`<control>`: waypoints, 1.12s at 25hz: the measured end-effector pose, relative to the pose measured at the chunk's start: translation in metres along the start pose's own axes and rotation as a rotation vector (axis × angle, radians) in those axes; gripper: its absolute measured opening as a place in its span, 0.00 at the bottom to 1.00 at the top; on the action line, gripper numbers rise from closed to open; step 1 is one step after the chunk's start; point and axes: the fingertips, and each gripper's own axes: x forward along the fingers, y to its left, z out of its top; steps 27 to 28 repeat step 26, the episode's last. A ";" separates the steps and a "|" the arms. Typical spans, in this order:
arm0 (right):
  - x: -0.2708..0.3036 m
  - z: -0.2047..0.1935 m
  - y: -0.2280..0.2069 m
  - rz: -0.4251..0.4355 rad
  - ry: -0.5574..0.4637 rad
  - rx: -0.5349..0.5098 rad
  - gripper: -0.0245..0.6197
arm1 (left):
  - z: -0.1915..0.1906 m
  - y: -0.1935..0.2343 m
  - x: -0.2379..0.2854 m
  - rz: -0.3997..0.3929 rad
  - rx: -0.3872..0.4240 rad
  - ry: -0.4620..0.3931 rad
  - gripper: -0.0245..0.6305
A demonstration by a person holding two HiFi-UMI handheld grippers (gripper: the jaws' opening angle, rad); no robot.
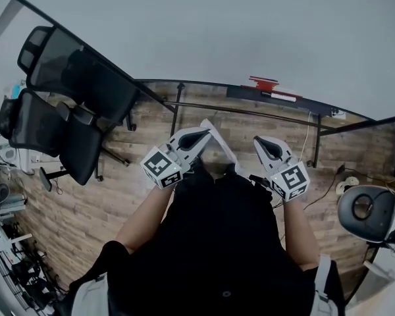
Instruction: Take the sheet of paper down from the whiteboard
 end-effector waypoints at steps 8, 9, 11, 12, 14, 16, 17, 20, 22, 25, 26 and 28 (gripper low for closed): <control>0.003 0.004 0.002 0.000 -0.002 -0.013 0.06 | 0.002 -0.002 -0.006 0.009 0.006 0.003 0.06; 0.003 0.003 0.001 0.001 -0.001 -0.017 0.06 | 0.001 -0.002 -0.006 0.010 0.006 0.002 0.05; 0.004 0.003 0.002 0.004 0.000 -0.021 0.06 | 0.001 -0.002 -0.006 0.012 0.004 0.001 0.06; 0.004 0.003 0.003 0.005 0.001 -0.022 0.06 | 0.001 -0.003 -0.007 0.013 0.001 0.001 0.06; 0.004 0.002 0.003 0.009 0.007 -0.028 0.06 | 0.001 -0.003 -0.007 0.012 0.000 0.002 0.06; 0.004 0.002 0.003 0.011 0.012 -0.033 0.06 | 0.000 -0.004 -0.007 0.010 0.003 0.006 0.06; 0.004 0.001 0.003 0.008 0.013 -0.030 0.06 | -0.001 -0.004 -0.007 0.011 0.002 0.008 0.06; 0.004 0.000 0.001 0.001 0.015 -0.029 0.06 | -0.003 -0.004 -0.008 0.009 0.004 0.009 0.06; 0.004 -0.002 0.000 -0.003 0.024 -0.026 0.06 | -0.006 -0.003 -0.008 0.010 -0.003 0.011 0.05; 0.004 -0.005 0.000 -0.001 0.026 -0.002 0.06 | -0.007 -0.002 -0.006 0.011 -0.009 0.018 0.06; 0.004 -0.006 0.000 0.003 0.026 0.006 0.06 | -0.008 -0.002 -0.006 0.011 -0.010 0.020 0.06; 0.004 -0.006 0.000 0.003 0.026 0.006 0.06 | -0.008 -0.002 -0.006 0.011 -0.010 0.020 0.06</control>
